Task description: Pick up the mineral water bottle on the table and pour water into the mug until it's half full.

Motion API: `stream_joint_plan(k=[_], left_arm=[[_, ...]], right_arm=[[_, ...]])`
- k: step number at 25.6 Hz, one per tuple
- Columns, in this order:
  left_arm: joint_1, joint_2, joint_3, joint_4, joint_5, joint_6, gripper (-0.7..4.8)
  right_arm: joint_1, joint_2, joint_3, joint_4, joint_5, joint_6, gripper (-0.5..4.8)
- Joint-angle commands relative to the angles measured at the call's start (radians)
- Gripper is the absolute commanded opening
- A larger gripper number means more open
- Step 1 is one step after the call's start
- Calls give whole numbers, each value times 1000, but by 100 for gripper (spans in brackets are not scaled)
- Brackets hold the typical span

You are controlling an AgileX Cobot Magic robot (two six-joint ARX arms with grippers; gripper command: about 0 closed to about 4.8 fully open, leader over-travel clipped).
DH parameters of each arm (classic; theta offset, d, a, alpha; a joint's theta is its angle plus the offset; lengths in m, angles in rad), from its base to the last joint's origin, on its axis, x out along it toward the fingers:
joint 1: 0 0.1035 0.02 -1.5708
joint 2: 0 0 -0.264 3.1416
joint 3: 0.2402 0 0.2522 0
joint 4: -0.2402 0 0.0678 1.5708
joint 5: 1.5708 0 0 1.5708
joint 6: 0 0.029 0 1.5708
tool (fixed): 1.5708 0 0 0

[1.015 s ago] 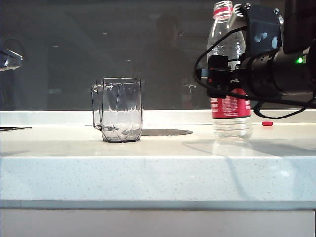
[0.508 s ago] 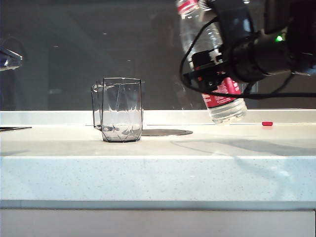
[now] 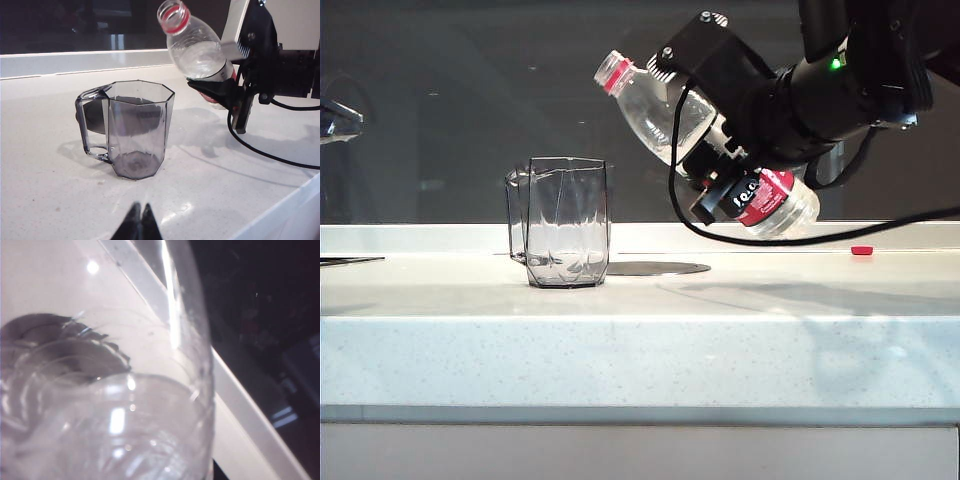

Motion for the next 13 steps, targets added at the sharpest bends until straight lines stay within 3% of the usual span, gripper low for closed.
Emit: stream_joint_plan(k=[1,13], left_arm=[[2,1,3,8,-1,2,-4],[84,1,3,8,-1,2,-4]], right_arm=[[2,-11,12,60,0,-116,269],[1,-11,16,60,15,-341,269]])
